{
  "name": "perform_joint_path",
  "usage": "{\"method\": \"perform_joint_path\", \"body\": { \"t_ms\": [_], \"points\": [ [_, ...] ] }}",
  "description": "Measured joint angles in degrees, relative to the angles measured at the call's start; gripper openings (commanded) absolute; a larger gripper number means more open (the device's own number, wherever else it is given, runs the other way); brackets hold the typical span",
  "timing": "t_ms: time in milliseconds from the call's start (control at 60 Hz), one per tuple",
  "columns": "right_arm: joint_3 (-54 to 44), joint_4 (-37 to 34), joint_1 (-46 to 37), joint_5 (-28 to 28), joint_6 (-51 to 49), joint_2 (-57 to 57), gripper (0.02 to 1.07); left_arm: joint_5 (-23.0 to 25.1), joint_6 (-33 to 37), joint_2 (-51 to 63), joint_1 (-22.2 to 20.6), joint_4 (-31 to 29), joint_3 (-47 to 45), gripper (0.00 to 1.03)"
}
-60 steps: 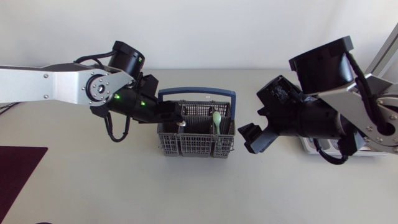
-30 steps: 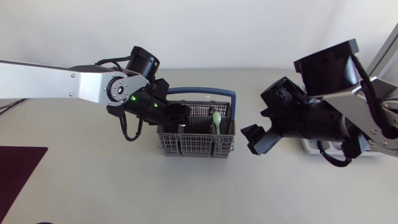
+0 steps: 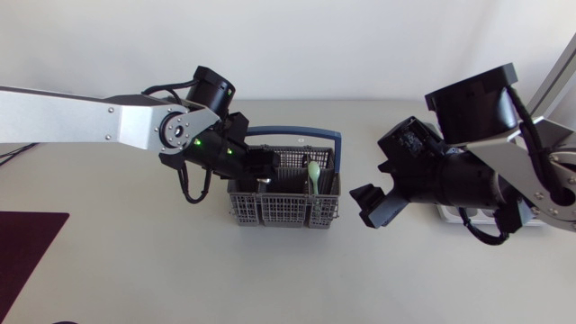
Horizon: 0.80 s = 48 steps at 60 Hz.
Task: Sort the cutlery from the basket into the organizer compartments.
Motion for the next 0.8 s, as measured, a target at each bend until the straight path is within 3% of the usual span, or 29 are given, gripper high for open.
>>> {"method": "perform_joint_path", "body": {
  "t_ms": [267,567,800],
  "points": [
    [-0.2,0.0,0.0,0.0,0.0,0.0,0.95,0.0,0.0,0.0,0.0,0.0,0.0,0.46],
    [-0.6,0.4,0.0,0.0,-0.2,0.0,0.95,1.3,0.1,0.0,0.0,0.0,0.0,0.34],
    [-0.8,0.4,0.0,0.0,-0.3,0.0,0.95,3.3,0.1,-0.2,0.1,0.0,0.0,0.33]
  ]
}}
